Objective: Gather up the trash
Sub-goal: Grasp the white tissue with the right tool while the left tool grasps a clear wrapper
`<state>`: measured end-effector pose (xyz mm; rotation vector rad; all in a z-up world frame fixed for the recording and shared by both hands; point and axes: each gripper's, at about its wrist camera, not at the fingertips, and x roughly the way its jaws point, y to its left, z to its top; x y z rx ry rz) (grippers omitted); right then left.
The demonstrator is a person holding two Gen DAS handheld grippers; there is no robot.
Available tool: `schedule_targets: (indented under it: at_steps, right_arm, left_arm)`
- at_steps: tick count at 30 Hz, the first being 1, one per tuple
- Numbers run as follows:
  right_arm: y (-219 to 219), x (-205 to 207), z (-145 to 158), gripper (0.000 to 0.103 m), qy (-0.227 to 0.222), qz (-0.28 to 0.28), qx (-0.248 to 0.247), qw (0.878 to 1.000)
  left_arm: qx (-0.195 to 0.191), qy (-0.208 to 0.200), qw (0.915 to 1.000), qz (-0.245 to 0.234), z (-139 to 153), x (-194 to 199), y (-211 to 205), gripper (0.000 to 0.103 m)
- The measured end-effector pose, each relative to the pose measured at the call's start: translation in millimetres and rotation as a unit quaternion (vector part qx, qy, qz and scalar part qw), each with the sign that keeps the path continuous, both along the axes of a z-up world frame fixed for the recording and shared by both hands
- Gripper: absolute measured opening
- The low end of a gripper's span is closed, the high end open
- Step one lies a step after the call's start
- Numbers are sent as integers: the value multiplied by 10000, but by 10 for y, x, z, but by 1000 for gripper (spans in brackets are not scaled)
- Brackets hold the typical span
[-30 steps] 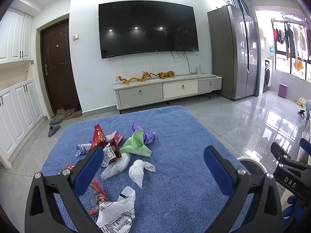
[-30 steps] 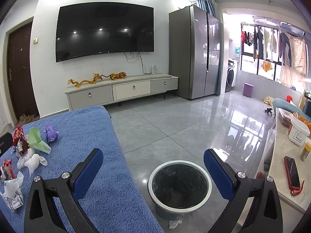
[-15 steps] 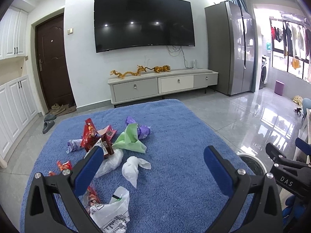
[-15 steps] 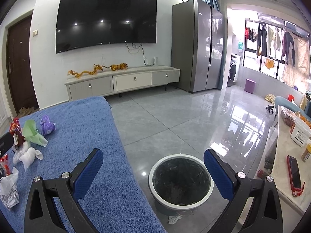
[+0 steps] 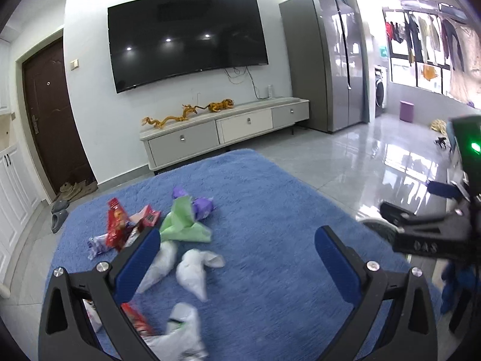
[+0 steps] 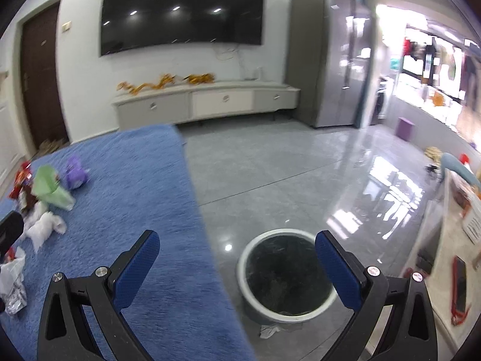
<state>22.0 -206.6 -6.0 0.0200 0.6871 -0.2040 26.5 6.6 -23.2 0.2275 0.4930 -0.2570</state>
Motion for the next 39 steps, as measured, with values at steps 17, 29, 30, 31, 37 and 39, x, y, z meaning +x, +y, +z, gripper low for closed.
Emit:
schedule_targets:
  at_steps: [17, 29, 30, 31, 37, 39]
  right_arm:
    - [1419, 590, -164, 72, 776, 3035, 1027, 9441]
    - [1774, 868, -283, 52, 1390, 3709, 1766, 9011]
    - [1803, 906, -317, 52, 1460, 3724, 1768, 8993]
    - [1816, 932, -345, 50, 1514, 3731, 1790, 8977]
    - [1820, 1083, -511, 20, 1724, 3771, 1968, 8885]
    - [1770, 1069, -492, 16, 1679, 3791, 2001, 8877]
  left_arm:
    - [-859, 1470, 9828, 716, -468, -154, 1716, 69]
    - [-1251, 2279, 9651, 328, -625, 367, 1553, 44]
    - [-1251, 2346, 9635, 324, -649, 395, 1543, 39]
    - [-1290, 2434, 9609, 294, -682, 428, 1543, 36]
    - [-1476, 2475, 9575, 162, -711, 508, 1542, 14]
    - [-1466, 2388, 9598, 172, -683, 504, 1559, 9]
